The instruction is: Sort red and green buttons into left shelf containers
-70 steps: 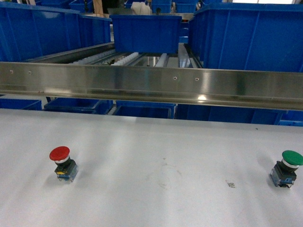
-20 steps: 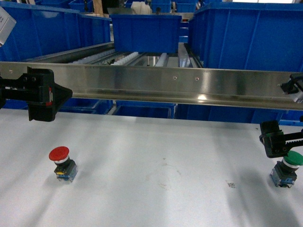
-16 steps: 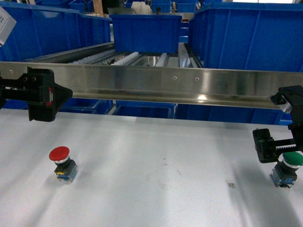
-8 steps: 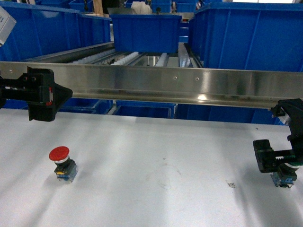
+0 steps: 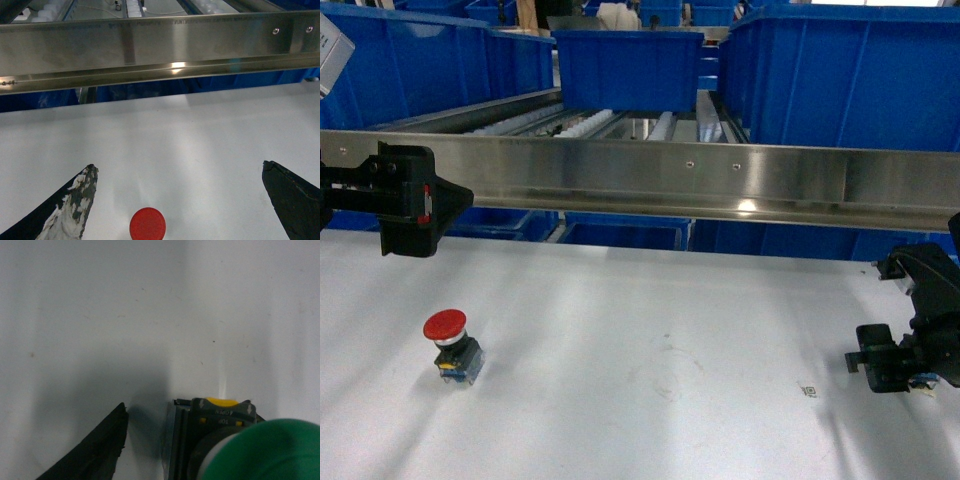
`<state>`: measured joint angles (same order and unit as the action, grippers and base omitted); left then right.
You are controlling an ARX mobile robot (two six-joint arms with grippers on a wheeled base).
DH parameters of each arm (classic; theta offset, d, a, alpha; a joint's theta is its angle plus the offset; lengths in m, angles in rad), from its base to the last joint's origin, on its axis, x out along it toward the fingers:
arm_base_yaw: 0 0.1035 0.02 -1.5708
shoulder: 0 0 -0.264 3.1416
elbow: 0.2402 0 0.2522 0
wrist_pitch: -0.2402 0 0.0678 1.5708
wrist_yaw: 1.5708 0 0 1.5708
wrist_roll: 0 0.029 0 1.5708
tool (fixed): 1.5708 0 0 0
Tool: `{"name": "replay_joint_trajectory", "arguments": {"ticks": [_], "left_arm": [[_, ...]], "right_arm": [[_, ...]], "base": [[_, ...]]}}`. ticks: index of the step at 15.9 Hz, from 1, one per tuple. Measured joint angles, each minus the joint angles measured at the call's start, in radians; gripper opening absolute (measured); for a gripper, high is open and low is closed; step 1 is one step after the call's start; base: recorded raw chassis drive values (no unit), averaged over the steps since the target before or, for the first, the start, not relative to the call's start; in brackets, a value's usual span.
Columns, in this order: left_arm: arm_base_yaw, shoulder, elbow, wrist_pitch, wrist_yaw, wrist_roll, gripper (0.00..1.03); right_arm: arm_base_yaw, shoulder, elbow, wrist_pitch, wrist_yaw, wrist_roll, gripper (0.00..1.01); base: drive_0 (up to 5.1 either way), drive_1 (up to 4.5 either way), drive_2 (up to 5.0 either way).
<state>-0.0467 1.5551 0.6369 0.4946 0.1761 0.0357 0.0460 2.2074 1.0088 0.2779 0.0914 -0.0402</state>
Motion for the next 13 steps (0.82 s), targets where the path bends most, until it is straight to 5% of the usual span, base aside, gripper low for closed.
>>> {"name": "replay_joint_trajectory", "arguments": {"ticks": [4, 9, 13], "left_arm": [[0.000, 0.000, 0.000, 0.000, 0.000, 0.000, 0.98], [0.000, 0.000, 0.000, 0.000, 0.000, 0.000, 0.98], [0.000, 0.000, 0.000, 0.000, 0.000, 0.000, 0.98]], "right_arm": [[0.000, 0.002, -0.005, 0.033, 0.006, 0.014, 0.29], [-0.001, -0.014, -0.074, 0.132, 0.005, 0.013, 0.27], [-0.016, -0.234, -0.267, 0.387, -0.055, -0.008, 0.27]], "base": [[0.0, 0.00, 0.0], [0.0, 0.00, 0.0], [0.0, 0.00, 0.0]]}}
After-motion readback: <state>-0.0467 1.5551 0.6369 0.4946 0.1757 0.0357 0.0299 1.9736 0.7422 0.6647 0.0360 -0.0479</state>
